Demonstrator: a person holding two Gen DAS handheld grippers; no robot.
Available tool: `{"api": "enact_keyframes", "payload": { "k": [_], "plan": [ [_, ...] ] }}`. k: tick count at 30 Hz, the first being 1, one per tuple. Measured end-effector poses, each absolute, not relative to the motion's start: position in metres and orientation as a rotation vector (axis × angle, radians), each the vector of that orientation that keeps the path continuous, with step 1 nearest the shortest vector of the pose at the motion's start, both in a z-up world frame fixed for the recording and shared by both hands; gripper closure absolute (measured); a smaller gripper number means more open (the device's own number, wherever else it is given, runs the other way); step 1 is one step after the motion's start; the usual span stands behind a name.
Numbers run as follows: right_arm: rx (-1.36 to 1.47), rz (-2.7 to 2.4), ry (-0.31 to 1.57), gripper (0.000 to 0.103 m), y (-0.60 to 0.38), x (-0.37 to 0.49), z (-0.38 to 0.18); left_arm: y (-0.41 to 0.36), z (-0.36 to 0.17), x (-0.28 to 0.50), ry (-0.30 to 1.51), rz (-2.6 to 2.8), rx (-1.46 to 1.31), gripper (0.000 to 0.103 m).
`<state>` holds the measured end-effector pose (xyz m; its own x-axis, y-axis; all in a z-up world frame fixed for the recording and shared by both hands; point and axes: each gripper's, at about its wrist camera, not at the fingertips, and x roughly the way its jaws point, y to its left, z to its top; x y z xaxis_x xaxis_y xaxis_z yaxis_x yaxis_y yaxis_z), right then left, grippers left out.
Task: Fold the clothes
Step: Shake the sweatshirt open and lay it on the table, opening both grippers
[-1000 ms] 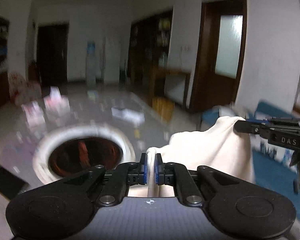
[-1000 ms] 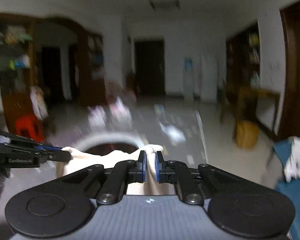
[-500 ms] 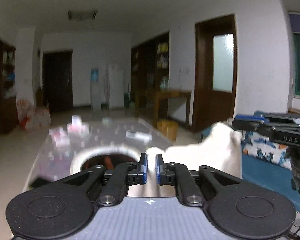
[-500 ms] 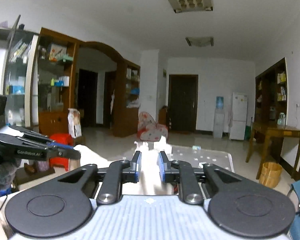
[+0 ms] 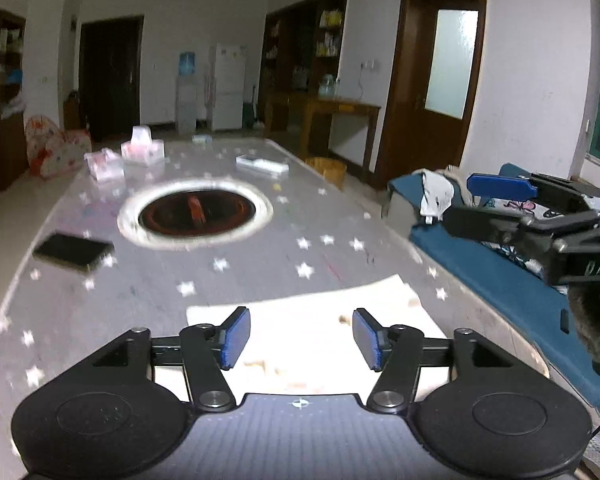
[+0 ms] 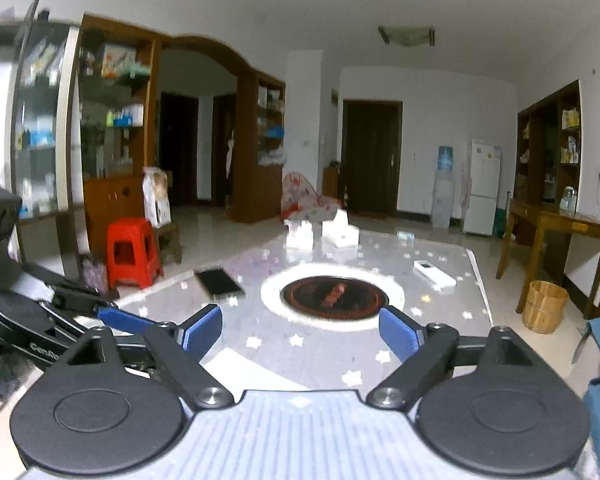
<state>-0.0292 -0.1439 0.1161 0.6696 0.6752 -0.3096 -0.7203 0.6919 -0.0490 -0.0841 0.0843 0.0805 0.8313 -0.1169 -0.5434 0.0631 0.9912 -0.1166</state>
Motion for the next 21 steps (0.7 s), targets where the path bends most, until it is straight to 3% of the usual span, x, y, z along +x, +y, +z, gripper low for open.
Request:
{"api": "enact_keyframes", "payload": {
  "k": [5, 21],
  "plan": [
    [-0.235, 0.741, 0.328, 0.0, -0.134, -0.046, 0.093, 0.083, 0.067, -0.092, 0.612, -0.055, -0.132, 0.033],
    [-0.278, 0.639, 0.492, 0.0, -0.128, -0.057, 0.047, 0.069, 0.051, -0.119, 0.646, 0.028, -0.147, 0.013]
  ]
}}
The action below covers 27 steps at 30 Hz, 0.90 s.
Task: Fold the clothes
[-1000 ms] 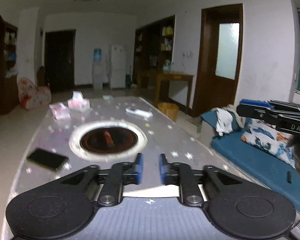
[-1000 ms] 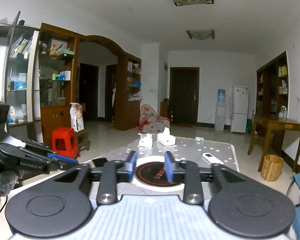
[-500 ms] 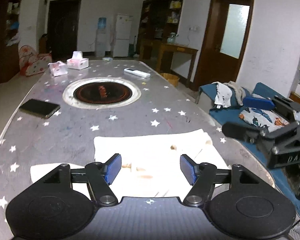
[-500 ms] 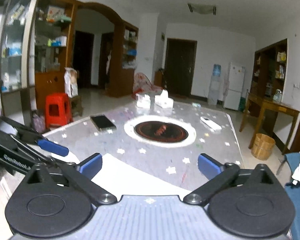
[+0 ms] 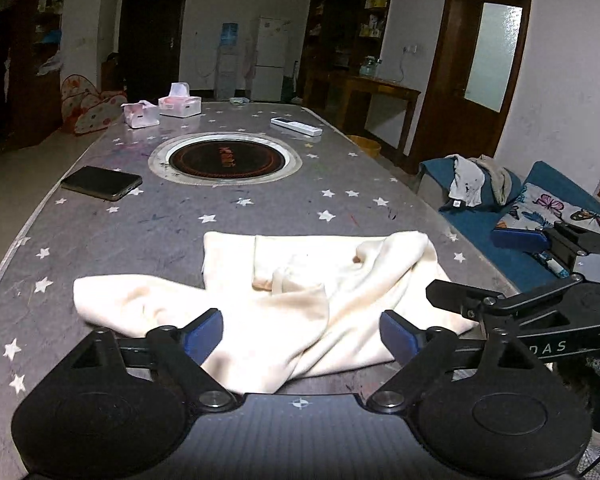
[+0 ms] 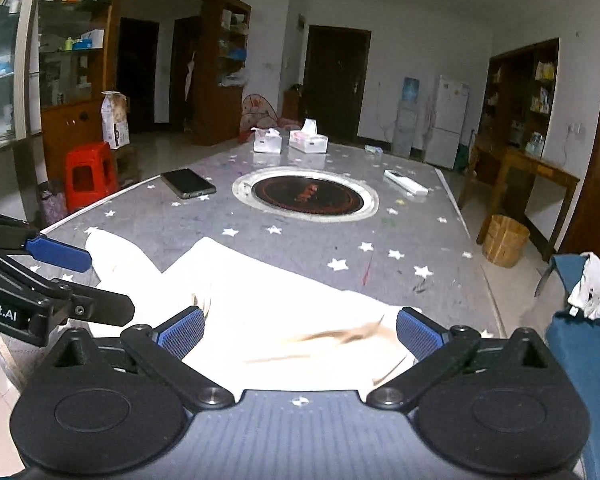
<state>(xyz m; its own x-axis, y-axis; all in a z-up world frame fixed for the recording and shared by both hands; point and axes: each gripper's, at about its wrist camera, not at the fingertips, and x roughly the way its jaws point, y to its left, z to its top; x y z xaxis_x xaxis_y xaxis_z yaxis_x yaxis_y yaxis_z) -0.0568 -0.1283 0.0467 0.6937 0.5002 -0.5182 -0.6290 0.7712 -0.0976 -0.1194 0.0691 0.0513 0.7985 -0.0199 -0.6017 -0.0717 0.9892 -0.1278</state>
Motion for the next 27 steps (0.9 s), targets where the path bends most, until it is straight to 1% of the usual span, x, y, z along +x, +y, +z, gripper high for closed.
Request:
{"api": "enact_keyframes", "payload": {
  "k": [10, 16, 27],
  "plan": [
    [-0.283, 0.604, 0.516, 0.0, -0.133, -0.071, 0.041, 0.055, 0.046, -0.134, 0.643, 0.043, -0.133, 0.003],
    [-0.264, 0.587, 0.518, 0.0, -0.14, -0.084, 0.038, 0.045, 0.046, -0.144, 0.639, 0.047, -0.118, 0.0],
    [-0.237, 0.556, 0.533, 0.0, -0.15, -0.095, 0.034, 0.032, 0.047, -0.152, 0.643, 0.059, -0.109, 0.0]
  ]
}}
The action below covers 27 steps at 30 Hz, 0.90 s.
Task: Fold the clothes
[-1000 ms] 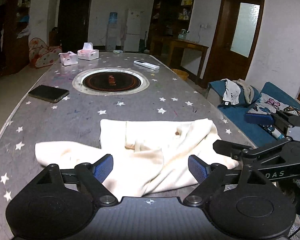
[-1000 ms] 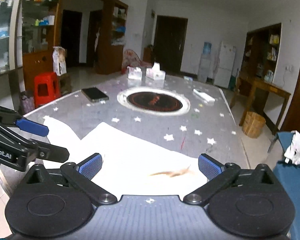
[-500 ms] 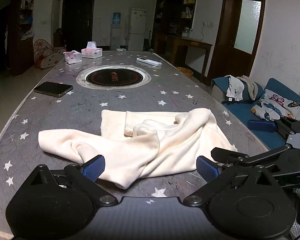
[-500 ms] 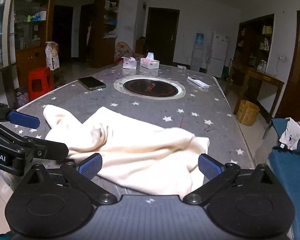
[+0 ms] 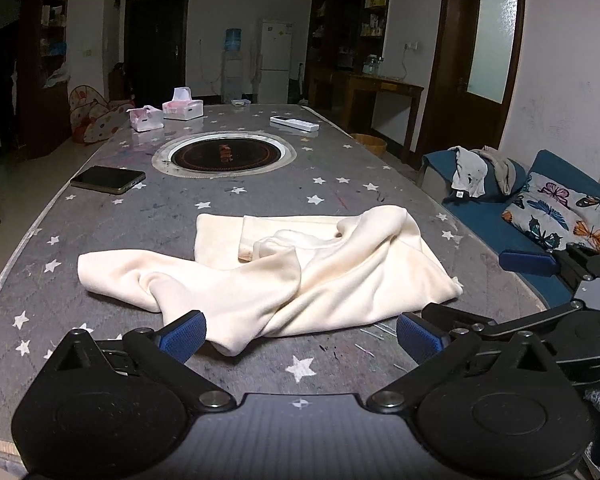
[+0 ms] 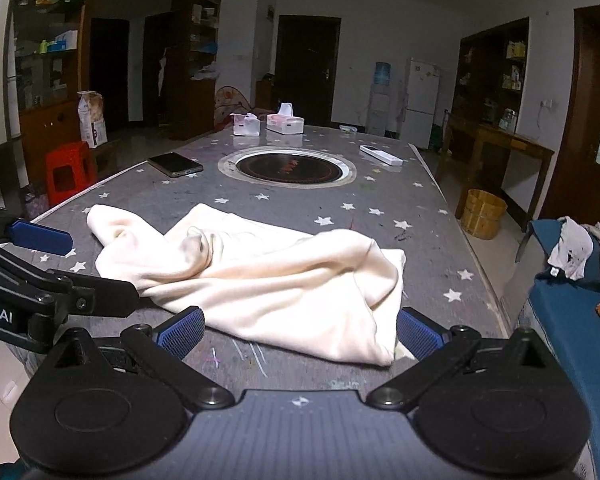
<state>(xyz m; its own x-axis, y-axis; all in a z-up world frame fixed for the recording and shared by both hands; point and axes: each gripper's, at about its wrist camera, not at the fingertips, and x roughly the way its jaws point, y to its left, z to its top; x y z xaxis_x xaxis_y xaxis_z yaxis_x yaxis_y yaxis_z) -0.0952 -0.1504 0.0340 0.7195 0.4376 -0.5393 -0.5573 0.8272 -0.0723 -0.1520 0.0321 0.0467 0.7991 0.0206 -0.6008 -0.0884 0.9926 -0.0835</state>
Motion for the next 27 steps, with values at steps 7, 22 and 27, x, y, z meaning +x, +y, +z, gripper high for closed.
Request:
{"api": "enact_keyframes", "payload": {
  "k": [7, 22, 27],
  "plan": [
    [-0.23, 0.546, 0.549, 0.0, -0.149, -0.096, 0.029, 0.033, 0.043, -0.152, 0.661, 0.072, -0.115, 0.0],
    [-0.21, 0.529, 0.576, 0.0, -0.147, -0.086, 0.024, 0.033, 0.041, -0.138, 0.703, 0.077, -0.113, 0.0],
    [-0.211, 0.527, 0.59, 0.0, -0.146, -0.082, 0.021, 0.034, 0.039, -0.132, 0.712, 0.076, -0.118, 0.0]
  ]
}}
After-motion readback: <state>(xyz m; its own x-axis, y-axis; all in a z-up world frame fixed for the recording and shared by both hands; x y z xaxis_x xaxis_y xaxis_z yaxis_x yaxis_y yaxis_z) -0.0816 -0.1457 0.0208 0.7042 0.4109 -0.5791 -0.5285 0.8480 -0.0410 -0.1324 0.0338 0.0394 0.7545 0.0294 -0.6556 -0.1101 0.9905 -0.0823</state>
